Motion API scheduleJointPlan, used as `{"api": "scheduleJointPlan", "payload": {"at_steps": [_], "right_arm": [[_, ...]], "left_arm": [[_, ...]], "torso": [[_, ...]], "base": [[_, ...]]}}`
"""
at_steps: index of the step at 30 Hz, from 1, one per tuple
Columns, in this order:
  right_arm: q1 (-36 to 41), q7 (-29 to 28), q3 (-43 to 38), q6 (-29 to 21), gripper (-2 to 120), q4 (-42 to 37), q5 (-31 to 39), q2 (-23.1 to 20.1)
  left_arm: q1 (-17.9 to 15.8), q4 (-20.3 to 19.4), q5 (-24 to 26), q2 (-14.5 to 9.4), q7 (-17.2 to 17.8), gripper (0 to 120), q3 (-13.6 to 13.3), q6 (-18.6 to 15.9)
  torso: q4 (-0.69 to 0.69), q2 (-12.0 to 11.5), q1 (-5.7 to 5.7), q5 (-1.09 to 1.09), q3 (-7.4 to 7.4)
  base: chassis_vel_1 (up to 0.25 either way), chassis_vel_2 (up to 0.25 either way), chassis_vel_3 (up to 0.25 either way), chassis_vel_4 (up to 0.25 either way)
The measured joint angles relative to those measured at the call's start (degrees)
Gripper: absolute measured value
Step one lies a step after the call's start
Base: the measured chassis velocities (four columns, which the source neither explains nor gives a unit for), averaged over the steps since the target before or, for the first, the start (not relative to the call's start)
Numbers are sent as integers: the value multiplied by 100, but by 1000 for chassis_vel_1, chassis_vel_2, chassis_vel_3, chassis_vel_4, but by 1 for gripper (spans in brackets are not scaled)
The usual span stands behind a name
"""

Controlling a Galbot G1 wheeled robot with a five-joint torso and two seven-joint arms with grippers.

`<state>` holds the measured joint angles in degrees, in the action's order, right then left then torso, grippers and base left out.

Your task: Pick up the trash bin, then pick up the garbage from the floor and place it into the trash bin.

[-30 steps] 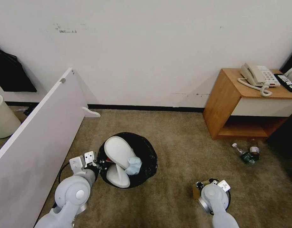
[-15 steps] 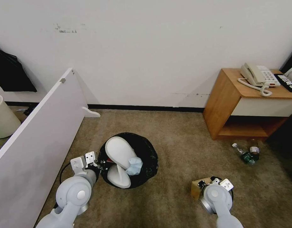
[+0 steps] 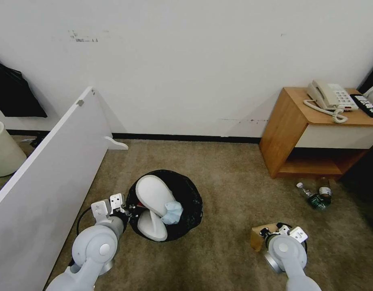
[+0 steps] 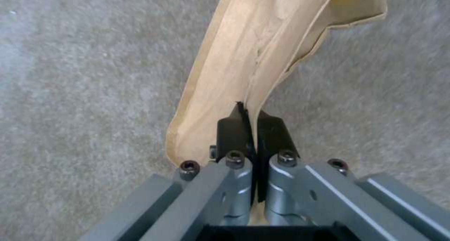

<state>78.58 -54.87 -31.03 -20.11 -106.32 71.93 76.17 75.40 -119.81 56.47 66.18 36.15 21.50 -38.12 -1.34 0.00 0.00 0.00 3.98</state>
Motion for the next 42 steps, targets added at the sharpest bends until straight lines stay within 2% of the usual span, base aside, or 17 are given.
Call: {"api": "scheduleJointPlan", "payload": {"at_steps": [4, 6, 7, 9, 10, 12, 14, 19, 21, 24, 28, 30, 33, 34, 35, 37, 42], "right_arm": [[283, -7, -35, -8, 0, -566, 48, -309], [576, 44, -124, -64, 0, -1184, 64, -770], [576, 44, -124, -64, 0, -1184, 64, -770], [928, 206, -320, -135, 0, -1800, 47, -1386], [928, 206, -320, -135, 0, -1800, 47, -1386], [1276, 428, -609, -200, 0, -2265, 18, -1832], [1368, 495, -705, -211, 0, -2363, -7, -1925], [1929, 976, -1378, -247, 0, -2961, -151, -2405], [2296, 1348, -1936, -294, 0, -3401, -190, -2706], [2570, 1638, -2399, -323, 0, -3708, -86, -3031], [2733, 1953, -2760, -353, 0, -3757, -8, -3356], [2796, 2311, -3025, -369, 0, -3760, 25, -3787], [2830, 2535, -3155, -369, 0, -3761, 4, -4039], [2914, 2789, -3312, -347, 0, -3754, -107, -4263], [2914, 2789, -3312, -347, 0, -3754, -107, -4263], [2999, 3237, -3455, -261, 0, -3742, -399, -4533], [3009, 3741, -3437, -164, 0, -3729, -766, -4972]], "left_arm": [[-52, -6, 4, -66, -24, 0, -58, -25], [-97, -19, 61, -156, -33, 0, -116, -64], [-97, -19, 61, -156, -33, 0, -116, -64], [-142, -44, 160, -259, -52, 0, -165, -133], [-142, -44, 160, -259, -52, 0, -165, -133], [-191, -84, 375, -380, -23, 0, -204, -258], [-203, -97, 451, -405, 6, 0, -214, -288], [-342, -176, 1027, -584, 290, 0, -331, -400], [-479, -228, 1699, -639, 664, 0, -456, -401], [-569, -220, 1983, -656, 873, 0, -590, -401], [-602, -199, 2128, -647, 974, 0, -709, -401], [-623, -178, 2228, -599, 1072, 0, -856, -401], [-690, -139, 2302, -556, 1124, 0, -999, -401], [-842, -53, 2398, -504, 1198, 0, -1206, -401], [-842, -53, 2398, -504, 1198, 0, -1206, -401], [-1146, 106, 2636, -377, 1357, 0, -1576, -410], [-1474, 357, 2746, -177, 1508, 0, -1949, -410]], "torso": [[-1, 0, 0, 0, 0], [0, 0, 0, 2, 0], [0, 0, 0, 2, 0], [-1, 0, 0, -2, 0], [-1, 0, 0, -2, 0], [0, 0, 0, 0, 0], [0, 0, 0, 0, 0], [-1, 0, 0, 3, 0], [-1, 0, 0, 0, 0], [-1, 0, 0, 0, -1], [-1, 0, 0, 0, 0], [0, 0, 0, 1, 0], [3, 0, 0, 1, 0], [2, 0, 0, 0, 0], [2, 0, 0, 0, 0], [-5, 0, 0, 0, 0], [2, 0, 0, 1, 0]], "base": [[0, 0, 0, 0], [0, 0, 0, 0], [0, 0, 0, 0], [0, 0, 0, 0], [0, 0, 0, 0], [0, 0, 0, 0], [0, 0, 0, 0], [0, 0, 0, 0], [0, 0, 0, 0], [0, 0, 0, 0], [0, 0, 0, 0], [0, 0, 0, 0], [0, 0, 0, 0], [0, 0, 0, 0], [0, 0, 0, 0], [0, 0, 0, 0], [0, 0, 0, 0]]}}
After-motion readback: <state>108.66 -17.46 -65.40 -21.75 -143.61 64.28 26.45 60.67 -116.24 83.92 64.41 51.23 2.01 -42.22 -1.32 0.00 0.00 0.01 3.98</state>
